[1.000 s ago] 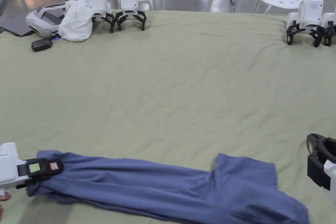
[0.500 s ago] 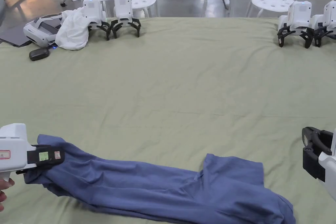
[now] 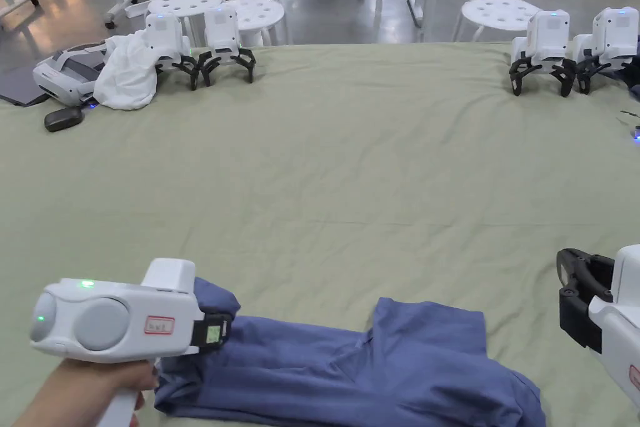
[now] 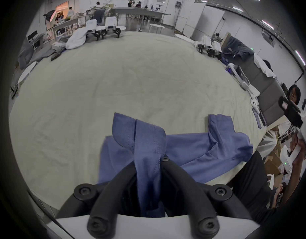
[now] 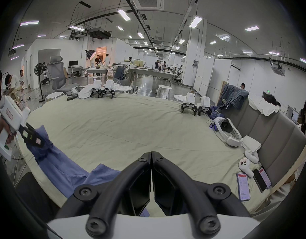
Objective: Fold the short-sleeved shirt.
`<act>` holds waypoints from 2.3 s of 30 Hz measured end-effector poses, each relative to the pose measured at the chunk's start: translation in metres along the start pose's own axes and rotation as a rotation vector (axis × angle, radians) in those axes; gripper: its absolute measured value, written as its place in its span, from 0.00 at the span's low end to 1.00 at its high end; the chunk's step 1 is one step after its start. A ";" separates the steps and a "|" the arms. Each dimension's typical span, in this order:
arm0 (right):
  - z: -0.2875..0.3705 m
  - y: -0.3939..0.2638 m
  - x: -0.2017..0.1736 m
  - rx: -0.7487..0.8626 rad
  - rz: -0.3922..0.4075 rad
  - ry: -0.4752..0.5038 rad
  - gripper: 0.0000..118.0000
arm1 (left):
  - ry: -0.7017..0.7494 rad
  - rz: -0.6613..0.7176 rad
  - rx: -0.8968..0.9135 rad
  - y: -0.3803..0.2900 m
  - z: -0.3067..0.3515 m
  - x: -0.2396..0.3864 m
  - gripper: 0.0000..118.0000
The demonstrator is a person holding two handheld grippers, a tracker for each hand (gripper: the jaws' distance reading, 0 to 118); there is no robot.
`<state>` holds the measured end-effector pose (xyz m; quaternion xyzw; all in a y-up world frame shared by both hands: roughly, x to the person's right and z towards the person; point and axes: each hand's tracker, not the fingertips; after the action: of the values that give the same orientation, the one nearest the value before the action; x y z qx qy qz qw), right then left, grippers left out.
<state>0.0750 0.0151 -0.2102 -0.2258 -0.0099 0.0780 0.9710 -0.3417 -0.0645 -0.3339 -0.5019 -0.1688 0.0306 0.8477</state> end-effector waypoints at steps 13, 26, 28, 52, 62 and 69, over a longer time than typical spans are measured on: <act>-0.001 -0.010 0.000 -0.023 -0.009 0.013 0.04 | 0.156 -0.010 -0.065 -0.027 -0.069 0.047 0.03; -0.005 -0.007 -0.004 -0.027 0.000 0.026 0.04 | -0.279 0.210 0.013 -0.022 -0.041 0.050 0.88; -0.005 -0.006 -0.003 -0.024 0.001 0.024 0.04 | -0.311 0.225 0.091 -0.019 -0.026 0.044 0.67; -0.006 -0.009 -0.011 -0.042 0.002 0.049 0.04 | -0.149 0.271 0.009 -0.049 -0.078 0.013 0.00; -0.007 -0.011 -0.003 -0.056 -0.002 0.029 0.04 | -0.297 0.331 0.061 -0.047 -0.091 0.041 0.00; -0.008 -0.011 -0.002 -0.057 0.000 0.031 0.04 | -0.405 0.418 0.119 -0.059 -0.070 0.011 0.00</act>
<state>0.0754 0.0012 -0.2121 -0.2547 0.0029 0.0741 0.9642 -0.3158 -0.1496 -0.3111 -0.4588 -0.2255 0.3138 0.8001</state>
